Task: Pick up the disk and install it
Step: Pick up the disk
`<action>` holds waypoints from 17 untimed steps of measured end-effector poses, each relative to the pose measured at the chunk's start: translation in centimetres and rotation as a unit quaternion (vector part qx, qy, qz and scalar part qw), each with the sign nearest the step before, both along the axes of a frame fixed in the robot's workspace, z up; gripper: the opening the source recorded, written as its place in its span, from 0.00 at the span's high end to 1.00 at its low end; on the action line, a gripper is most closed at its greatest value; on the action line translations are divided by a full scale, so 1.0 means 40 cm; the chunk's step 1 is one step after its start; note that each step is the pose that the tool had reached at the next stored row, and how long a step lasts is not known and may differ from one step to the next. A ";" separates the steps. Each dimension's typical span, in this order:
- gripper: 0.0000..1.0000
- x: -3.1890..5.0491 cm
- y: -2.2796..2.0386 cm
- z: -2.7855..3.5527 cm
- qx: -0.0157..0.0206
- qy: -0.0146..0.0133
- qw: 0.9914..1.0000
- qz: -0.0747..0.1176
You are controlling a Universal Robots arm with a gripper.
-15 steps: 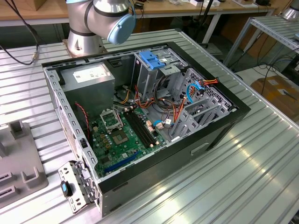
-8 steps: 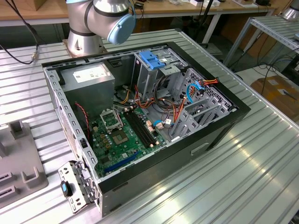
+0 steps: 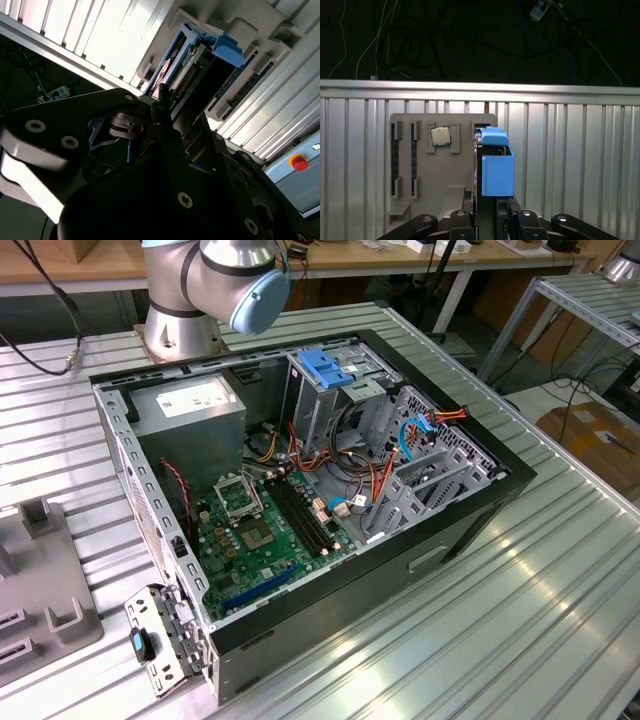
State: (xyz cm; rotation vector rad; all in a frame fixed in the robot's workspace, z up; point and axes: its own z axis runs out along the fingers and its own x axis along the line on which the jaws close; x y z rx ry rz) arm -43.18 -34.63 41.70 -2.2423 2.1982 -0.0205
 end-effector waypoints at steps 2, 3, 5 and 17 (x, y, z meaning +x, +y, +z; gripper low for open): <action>0.65 0.000 0.000 0.001 0.000 0.000 1.000 0.000; 0.65 0.000 0.000 0.001 0.000 0.000 1.000 0.000; 0.65 0.000 0.000 0.001 0.000 0.000 1.000 0.000; 0.65 0.000 0.000 0.006 0.000 0.000 1.000 0.000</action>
